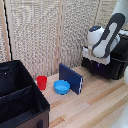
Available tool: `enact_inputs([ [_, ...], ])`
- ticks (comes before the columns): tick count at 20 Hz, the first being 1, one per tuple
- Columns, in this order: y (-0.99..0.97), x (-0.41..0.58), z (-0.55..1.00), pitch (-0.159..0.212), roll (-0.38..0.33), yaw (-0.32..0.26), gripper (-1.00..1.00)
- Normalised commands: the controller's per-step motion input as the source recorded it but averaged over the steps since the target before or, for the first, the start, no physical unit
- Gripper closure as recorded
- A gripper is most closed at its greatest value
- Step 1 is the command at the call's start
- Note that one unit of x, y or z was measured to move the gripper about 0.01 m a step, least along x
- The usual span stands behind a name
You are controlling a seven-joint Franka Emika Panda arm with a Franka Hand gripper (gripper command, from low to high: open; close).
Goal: Please move the gripper into proximity with the fryer handle. Once close enough, gingerly grasp the handle and gently tug the fryer basket open in your direction.
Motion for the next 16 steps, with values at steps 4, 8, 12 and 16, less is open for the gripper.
enact_inputs([
  [4,0.99,-0.148,-0.4,-0.175,0.037,-0.014,1.0],
  [8,0.92,0.119,-0.49,-0.147,-0.001,-0.1,1.0],
  [12,0.78,0.171,-0.37,-0.125,-0.033,-0.143,1.0],
  [16,0.79,0.251,-0.51,-0.017,-0.086,-0.111,1.0],
])
